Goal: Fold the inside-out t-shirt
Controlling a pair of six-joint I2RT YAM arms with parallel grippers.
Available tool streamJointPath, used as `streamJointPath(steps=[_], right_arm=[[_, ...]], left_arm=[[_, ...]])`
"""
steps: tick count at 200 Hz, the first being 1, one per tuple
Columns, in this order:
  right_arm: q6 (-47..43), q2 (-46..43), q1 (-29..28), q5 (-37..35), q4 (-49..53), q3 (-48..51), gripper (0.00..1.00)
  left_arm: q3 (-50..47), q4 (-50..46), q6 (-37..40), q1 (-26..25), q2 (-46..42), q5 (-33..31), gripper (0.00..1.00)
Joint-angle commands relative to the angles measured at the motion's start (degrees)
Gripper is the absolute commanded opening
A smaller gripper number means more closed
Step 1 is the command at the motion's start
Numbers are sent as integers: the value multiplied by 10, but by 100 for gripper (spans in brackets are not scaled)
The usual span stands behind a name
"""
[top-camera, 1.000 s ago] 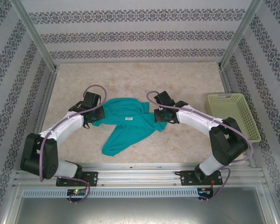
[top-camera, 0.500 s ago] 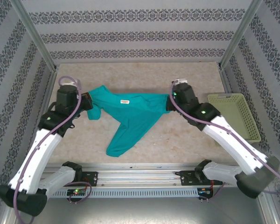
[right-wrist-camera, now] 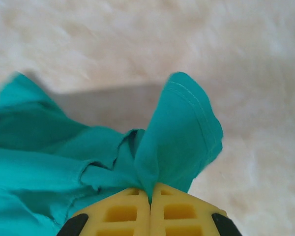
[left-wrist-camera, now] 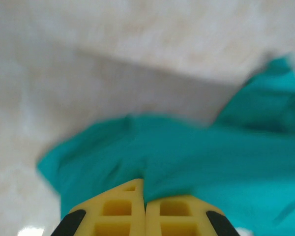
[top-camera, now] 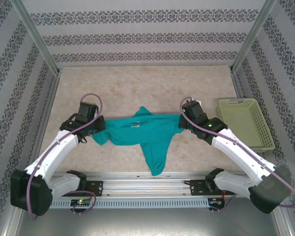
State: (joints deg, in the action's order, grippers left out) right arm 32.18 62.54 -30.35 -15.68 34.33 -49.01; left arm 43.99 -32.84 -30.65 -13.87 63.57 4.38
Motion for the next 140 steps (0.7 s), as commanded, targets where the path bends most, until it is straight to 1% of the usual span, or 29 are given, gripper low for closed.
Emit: streamJointPath(steps=[1, 35, 50, 77, 97, 109, 113, 120, 130, 140], right_arm=[[45, -24, 22, 33, -10, 43, 0], [35, -29, 30, 41, -12, 60, 0], [30, -31, 31, 40, -12, 54, 0], [25, -25, 35, 40, -12, 48, 0], [21, -23, 42, 40, -13, 47, 0], [21, -20, 52, 41, -7, 45, 0], [21, -19, 56, 41, -4, 45, 0], [22, -14, 68, 43, 2, 42, 0], [21, -7, 83, 50, 9, 39, 0], [17, -1, 96, 61, 8, 37, 0]], left_arm=[[-20, 20, -12, -2, -1, 27, 0], [-41, 39, -10, -4, -14, 37, 0], [-38, 44, -4, -5, -13, 48, 15], [-42, 60, 0, -8, 9, 92, 33], [-56, 52, -8, -17, -2, 71, 49], [-61, 28, -22, -21, -21, 51, 59], [-60, 11, -31, -21, -27, 45, 62], [-57, -12, -41, -21, -37, 44, 63], [-60, -26, -52, -27, -52, 54, 63], [-66, -35, -61, -35, -69, 48, 64]])
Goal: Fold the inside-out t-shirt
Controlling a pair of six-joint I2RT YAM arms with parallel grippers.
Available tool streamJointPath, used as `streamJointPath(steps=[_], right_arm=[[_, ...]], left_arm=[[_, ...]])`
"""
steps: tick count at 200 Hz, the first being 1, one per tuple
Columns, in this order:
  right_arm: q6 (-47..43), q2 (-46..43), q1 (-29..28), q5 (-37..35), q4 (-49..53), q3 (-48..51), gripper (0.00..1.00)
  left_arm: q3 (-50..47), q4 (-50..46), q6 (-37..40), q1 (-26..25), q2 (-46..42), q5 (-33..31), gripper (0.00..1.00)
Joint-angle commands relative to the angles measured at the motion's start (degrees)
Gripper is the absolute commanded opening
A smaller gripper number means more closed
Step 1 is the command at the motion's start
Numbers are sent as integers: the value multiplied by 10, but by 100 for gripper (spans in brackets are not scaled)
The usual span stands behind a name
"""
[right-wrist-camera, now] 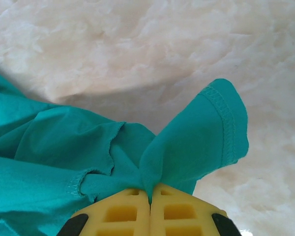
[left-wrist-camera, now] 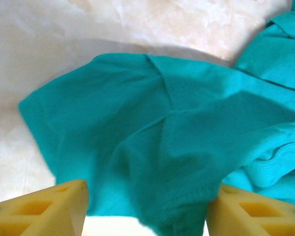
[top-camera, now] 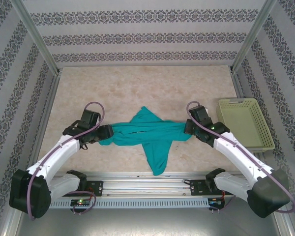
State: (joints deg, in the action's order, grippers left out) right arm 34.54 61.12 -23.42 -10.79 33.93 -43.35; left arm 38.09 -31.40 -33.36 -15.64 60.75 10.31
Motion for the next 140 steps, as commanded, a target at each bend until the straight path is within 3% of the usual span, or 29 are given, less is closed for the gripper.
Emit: streamJointPath(steps=[1, 46, 66, 103, 140], right_arm=[[-7, 14, 27, 13, 12, -20, 0], [-12, 28, 36, 34, -3, -28, 0], [-14, 30, 37, 34, -3, -32, 0], [-20, 23, 38, 34, 4, -36, 0], [-30, 4, 43, 36, 11, -43, 0]], left_arm=[[-7, -50, -34, -18, -42, -12, 64], [-27, 5, -17, -43, -26, 34, 58], [-11, 20, -10, -86, 15, 2, 57], [18, 27, 1, -92, 75, -63, 34], [44, 28, 17, -93, 84, -82, 11]])
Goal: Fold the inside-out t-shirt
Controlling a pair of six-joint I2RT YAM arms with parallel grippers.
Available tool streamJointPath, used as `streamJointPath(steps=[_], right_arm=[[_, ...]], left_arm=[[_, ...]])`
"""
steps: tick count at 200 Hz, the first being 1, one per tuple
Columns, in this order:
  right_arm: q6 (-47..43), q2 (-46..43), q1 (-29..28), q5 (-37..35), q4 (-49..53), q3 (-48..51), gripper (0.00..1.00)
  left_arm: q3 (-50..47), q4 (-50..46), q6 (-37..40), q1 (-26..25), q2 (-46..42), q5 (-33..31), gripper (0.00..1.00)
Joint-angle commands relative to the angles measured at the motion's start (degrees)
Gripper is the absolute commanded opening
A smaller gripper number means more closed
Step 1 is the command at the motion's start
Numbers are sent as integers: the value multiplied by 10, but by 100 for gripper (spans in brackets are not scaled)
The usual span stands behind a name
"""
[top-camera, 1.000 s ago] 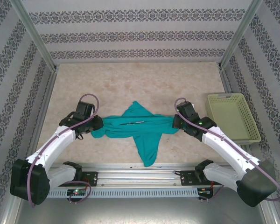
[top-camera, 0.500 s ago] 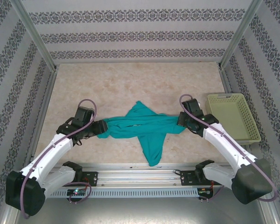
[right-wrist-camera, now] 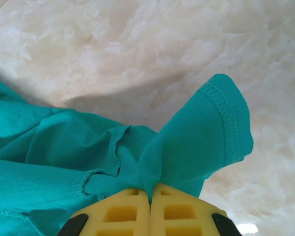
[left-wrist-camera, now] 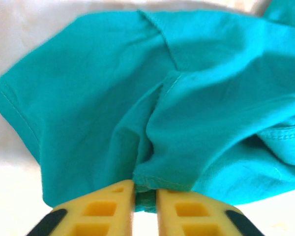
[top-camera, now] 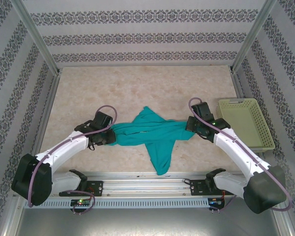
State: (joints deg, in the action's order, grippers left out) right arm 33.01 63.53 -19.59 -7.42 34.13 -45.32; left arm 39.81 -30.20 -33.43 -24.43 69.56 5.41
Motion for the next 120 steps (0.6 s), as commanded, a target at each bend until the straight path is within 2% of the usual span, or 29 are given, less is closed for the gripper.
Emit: streamJointPath(steps=[1, 18, 51, 90, 120], right_arm=[[-15, -20, 5, 2, 9, -23, 0], [-17, -29, 6, 3, 10, -28, 0], [-31, -43, 6, 12, 17, -54, 0], [-60, -97, 4, 24, 29, -111, 0], [-75, -158, -5, 65, 30, -183, 0]], left_arm=[[28, 16, 18, -5, -4, -33, 10], [37, 16, 21, -5, -20, -36, 0], [82, -20, 28, -5, -70, -61, 0], [168, -62, 40, -5, -177, -120, 0], [234, -30, 53, -5, -260, -100, 0]])
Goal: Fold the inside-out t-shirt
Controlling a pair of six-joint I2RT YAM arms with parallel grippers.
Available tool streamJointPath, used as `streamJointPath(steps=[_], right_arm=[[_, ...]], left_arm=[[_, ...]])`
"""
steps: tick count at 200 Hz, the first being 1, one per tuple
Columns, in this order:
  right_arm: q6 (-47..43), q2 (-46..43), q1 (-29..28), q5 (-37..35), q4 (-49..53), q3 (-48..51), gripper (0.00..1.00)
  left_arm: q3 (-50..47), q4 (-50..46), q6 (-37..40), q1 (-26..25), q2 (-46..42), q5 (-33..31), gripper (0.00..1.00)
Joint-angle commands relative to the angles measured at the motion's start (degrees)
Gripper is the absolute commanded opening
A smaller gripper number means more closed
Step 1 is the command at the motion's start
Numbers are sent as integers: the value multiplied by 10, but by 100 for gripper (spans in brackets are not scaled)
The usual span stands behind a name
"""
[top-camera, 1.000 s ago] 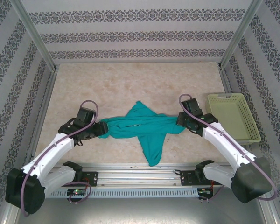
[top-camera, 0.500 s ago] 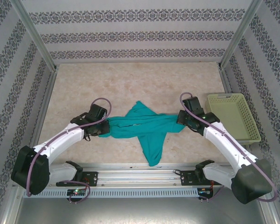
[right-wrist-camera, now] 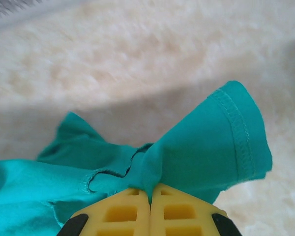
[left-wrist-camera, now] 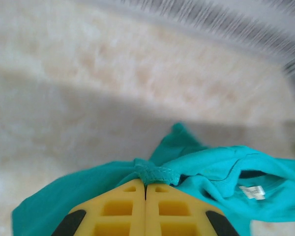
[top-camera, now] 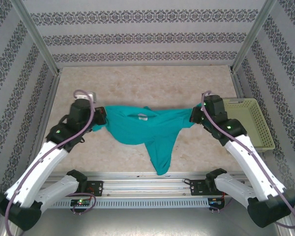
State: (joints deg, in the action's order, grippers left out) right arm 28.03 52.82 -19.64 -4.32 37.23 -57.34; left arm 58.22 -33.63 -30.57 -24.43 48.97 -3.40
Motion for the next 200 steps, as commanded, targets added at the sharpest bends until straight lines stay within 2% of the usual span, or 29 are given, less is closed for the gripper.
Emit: streamJointPath(steps=[1, 34, 66, 93, 111, 132, 171, 200], right_arm=[[-25, -53, -5, 35, -2, -66, 0], [-25, -96, -33, 91, -8, -157, 0], [-13, -127, -67, 105, -12, -244, 0], [-8, -132, -68, 129, -24, -297, 0], [-7, -124, -68, 106, -32, -308, 0], [-16, -92, -68, 51, -18, -298, 0], [-5, -16, -68, -13, -6, -223, 0], [0, 62, -70, -37, -6, -183, 0]], left_arm=[[53, 6, 25, -5, -56, -12, 0], [159, 12, 38, -5, -90, 18, 0], [249, 10, 48, -5, -109, 41, 0], [284, 32, 47, -4, -120, 57, 0], [286, 37, 50, -4, -112, 43, 0], [268, 21, 59, -4, -67, 5, 0], [291, -114, 58, -4, 91, -139, 0], [303, -149, 71, -4, 206, -165, 0]])
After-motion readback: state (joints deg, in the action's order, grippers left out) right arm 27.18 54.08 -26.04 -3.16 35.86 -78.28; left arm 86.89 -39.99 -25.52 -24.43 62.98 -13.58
